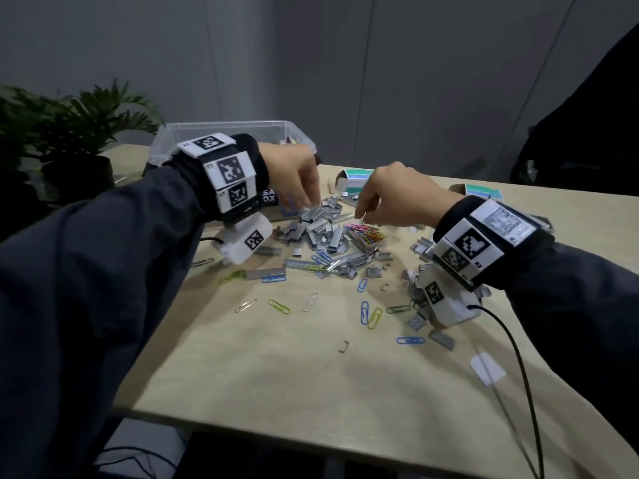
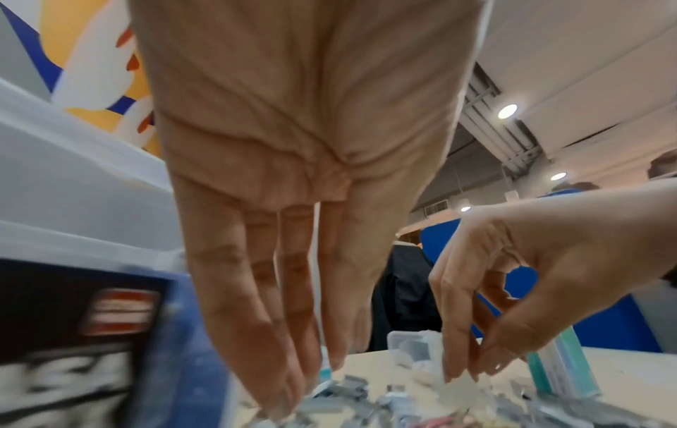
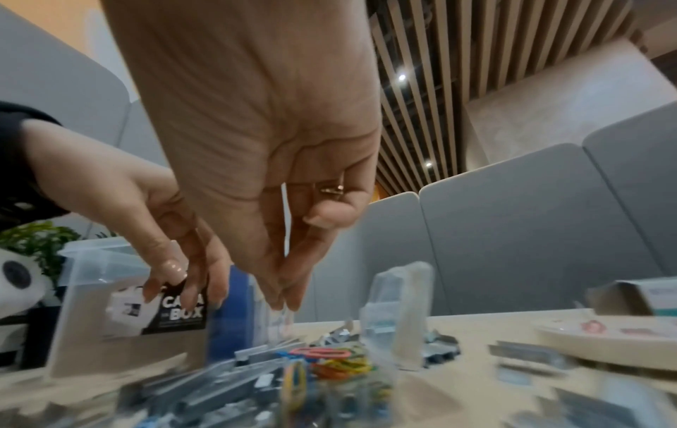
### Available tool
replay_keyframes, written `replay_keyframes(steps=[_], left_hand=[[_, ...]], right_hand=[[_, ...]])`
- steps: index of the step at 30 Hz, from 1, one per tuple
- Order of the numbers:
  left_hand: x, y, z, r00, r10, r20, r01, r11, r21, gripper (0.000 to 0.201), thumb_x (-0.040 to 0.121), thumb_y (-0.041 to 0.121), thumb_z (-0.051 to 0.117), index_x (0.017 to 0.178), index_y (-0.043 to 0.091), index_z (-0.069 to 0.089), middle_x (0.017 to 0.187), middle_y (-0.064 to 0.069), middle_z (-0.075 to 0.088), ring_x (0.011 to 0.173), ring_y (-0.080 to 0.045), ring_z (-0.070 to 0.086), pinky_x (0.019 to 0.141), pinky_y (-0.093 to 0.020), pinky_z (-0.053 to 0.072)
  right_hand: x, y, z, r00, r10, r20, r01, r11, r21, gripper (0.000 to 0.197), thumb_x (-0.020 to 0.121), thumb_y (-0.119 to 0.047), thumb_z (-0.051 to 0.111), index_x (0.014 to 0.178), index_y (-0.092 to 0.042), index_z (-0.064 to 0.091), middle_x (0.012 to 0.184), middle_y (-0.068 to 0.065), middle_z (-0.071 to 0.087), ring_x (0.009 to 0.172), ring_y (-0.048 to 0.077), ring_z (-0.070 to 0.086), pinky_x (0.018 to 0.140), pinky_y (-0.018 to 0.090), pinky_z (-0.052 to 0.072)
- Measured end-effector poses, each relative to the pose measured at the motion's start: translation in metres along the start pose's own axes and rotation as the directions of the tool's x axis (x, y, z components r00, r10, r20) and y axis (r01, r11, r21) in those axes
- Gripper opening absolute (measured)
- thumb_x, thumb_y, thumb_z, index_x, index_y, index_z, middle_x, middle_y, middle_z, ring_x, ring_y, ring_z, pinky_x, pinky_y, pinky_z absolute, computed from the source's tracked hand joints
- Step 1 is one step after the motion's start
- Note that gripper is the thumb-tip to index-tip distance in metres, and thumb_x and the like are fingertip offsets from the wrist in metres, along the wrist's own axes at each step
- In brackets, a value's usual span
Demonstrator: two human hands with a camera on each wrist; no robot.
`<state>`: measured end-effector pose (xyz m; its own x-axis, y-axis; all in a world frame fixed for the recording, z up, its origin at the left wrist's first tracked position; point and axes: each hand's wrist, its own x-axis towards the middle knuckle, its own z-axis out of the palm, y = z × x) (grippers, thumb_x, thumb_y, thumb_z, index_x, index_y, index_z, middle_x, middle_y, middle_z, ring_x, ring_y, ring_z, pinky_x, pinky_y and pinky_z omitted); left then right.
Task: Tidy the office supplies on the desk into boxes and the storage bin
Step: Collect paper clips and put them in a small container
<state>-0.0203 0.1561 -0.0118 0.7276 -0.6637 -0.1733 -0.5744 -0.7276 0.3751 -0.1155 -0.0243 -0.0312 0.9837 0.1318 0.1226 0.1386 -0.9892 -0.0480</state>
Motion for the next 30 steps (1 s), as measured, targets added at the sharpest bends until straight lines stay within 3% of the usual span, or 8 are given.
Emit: replay_keyframes(steps=[3,9,12,16,20,24,27,30], left_hand=[[-0.015,-0.020,0.001,0.998,-0.068,0.017,0.067,0.996,0.062,0.017,0.085,-0.002,0.068,0.100,0.005,0.071,0.077,-0.003,0.067,0.058,-0.006,0.062,0.054,-0.018,0.055],[-0.028,-0.051,0.014,0.972,-0.231,-0.049,0.236,0.966,0.109,0.013,0.085,0.001,0.069,0.097,0.003,0.071,0.089,-0.016,0.072,0.077,-0.030,0.071,0.077,-0.043,0.060],[-0.029,-0.049,0.020,0.954,-0.293,-0.057,0.299,0.945,0.134,0.016,0.092,0.013,0.065,0.092,-0.002,0.071,0.080,-0.012,0.072,0.065,-0.023,0.068,0.070,-0.034,0.060],[-0.019,-0.038,0.029,0.935,-0.336,-0.115,0.353,0.912,0.208,0.026,0.096,0.016,0.058,0.073,0.003,0.060,0.069,-0.007,0.062,0.065,-0.023,0.060,0.063,-0.027,0.053],[-0.009,-0.025,0.036,0.934,-0.314,-0.168,0.355,0.855,0.379,0.029,0.092,0.025,0.062,0.108,0.001,0.063,0.089,-0.008,0.055,0.078,-0.023,0.052,0.068,-0.029,0.042],[-0.007,-0.014,0.043,0.930,-0.332,-0.157,0.365,0.794,0.486,0.031,0.095,0.024,0.060,0.117,0.003,0.061,0.096,-0.007,0.052,0.094,-0.024,0.060,0.077,-0.028,0.046],[-0.006,-0.017,0.044,0.931,-0.344,-0.120,0.357,0.795,0.490,0.025,0.086,0.027,0.070,0.100,0.007,0.062,0.088,-0.006,0.054,0.082,-0.021,0.055,0.069,-0.025,0.042],[-0.008,-0.021,0.043,0.928,-0.355,-0.115,0.369,0.828,0.423,0.025,0.079,0.020,0.076,0.069,0.012,0.054,0.069,-0.002,0.051,0.074,-0.018,0.051,0.059,-0.026,0.042]], right_hand=[[0.007,-0.019,0.001,0.991,-0.111,0.069,0.108,0.993,0.045,0.024,0.082,-0.009,0.066,0.095,-0.024,0.079,0.078,-0.006,0.067,0.083,0.018,0.065,0.072,0.029,0.053],[0.026,-0.050,0.012,0.967,-0.136,0.214,0.131,0.991,0.036,0.011,0.081,-0.014,0.075,0.090,-0.014,0.080,0.075,0.000,0.072,0.063,0.013,0.064,0.051,0.019,0.043],[0.031,-0.058,0.014,0.946,-0.043,0.322,0.047,0.999,-0.002,0.016,0.080,-0.023,0.079,0.086,-0.008,0.078,0.064,-0.003,0.068,0.049,0.006,0.059,0.046,0.015,0.041],[0.034,-0.063,0.020,0.944,0.000,0.330,0.014,0.999,-0.039,0.022,0.081,-0.029,0.077,0.082,-0.007,0.078,0.065,-0.005,0.068,0.051,0.002,0.055,0.047,0.015,0.038],[0.033,-0.067,0.024,0.938,0.022,0.346,0.003,0.998,-0.070,0.020,0.074,-0.028,0.081,0.072,-0.011,0.072,0.061,-0.005,0.065,0.052,0.006,0.054,0.050,0.020,0.041],[0.032,-0.066,0.026,0.920,0.006,0.391,0.016,0.999,-0.052,0.013,0.075,-0.019,0.076,0.079,-0.007,0.076,0.073,0.001,0.072,0.056,0.008,0.058,0.051,0.018,0.046],[0.030,-0.063,0.027,0.910,-0.037,0.412,0.058,0.997,-0.040,0.012,0.076,-0.017,0.074,0.083,-0.007,0.077,0.077,0.002,0.074,0.061,0.012,0.060,0.048,0.017,0.042],[0.029,-0.055,0.027,0.918,-0.084,0.387,0.090,0.996,0.002,0.008,0.075,-0.014,0.074,0.068,-0.014,0.071,0.064,-0.004,0.069,0.060,0.012,0.060,0.051,0.018,0.042]])
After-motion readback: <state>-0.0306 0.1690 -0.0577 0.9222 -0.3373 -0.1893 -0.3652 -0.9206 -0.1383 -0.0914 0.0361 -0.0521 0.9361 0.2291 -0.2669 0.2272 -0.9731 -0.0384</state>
